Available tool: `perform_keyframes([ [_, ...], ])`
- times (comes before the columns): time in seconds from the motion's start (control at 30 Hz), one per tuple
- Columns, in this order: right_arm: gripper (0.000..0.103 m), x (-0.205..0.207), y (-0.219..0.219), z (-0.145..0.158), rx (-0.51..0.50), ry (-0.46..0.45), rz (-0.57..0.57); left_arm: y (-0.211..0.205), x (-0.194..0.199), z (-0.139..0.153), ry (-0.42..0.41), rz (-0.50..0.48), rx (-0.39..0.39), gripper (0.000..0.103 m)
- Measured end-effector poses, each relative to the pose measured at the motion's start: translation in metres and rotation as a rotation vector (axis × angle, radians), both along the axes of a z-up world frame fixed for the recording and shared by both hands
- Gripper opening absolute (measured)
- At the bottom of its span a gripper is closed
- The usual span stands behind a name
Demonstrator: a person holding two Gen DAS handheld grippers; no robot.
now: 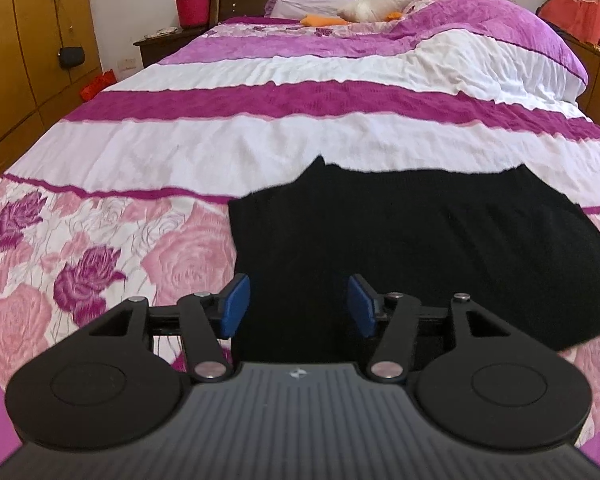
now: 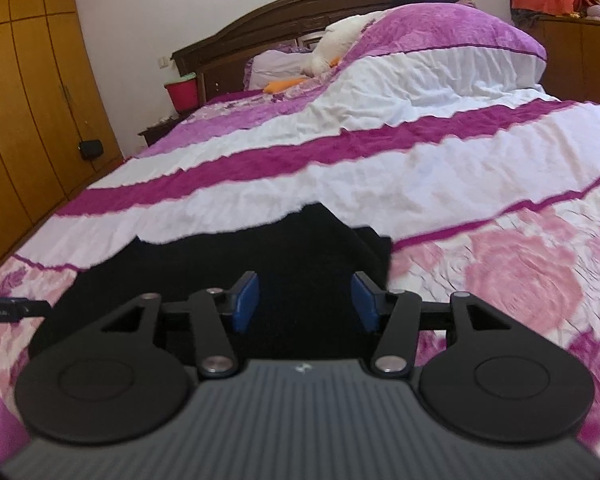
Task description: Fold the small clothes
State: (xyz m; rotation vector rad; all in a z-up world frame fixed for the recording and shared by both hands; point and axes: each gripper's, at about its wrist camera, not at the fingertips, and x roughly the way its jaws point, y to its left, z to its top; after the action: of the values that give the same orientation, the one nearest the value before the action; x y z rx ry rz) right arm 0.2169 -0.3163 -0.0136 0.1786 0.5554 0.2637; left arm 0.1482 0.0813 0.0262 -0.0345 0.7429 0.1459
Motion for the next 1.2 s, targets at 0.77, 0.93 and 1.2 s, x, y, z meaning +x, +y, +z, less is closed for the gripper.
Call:
perform_keyframes([
  [0.77,0.068,0.004,-0.036,-0.057,0.113,0.100,-0.131,-0.007,0.002,-0.038,0.068,0.051,0.017,0.069],
  [0.93,0.068,0.010,-0.034,-0.066,0.112,0.091,-0.120,-0.009,0.003,-0.040,0.065,0.052,0.029,0.074],
  [1.2,0.071,0.012,-0.043,-0.076,0.191,0.102,-0.077,-0.007,0.005,-0.042,0.067,0.065,0.020,0.076],
])
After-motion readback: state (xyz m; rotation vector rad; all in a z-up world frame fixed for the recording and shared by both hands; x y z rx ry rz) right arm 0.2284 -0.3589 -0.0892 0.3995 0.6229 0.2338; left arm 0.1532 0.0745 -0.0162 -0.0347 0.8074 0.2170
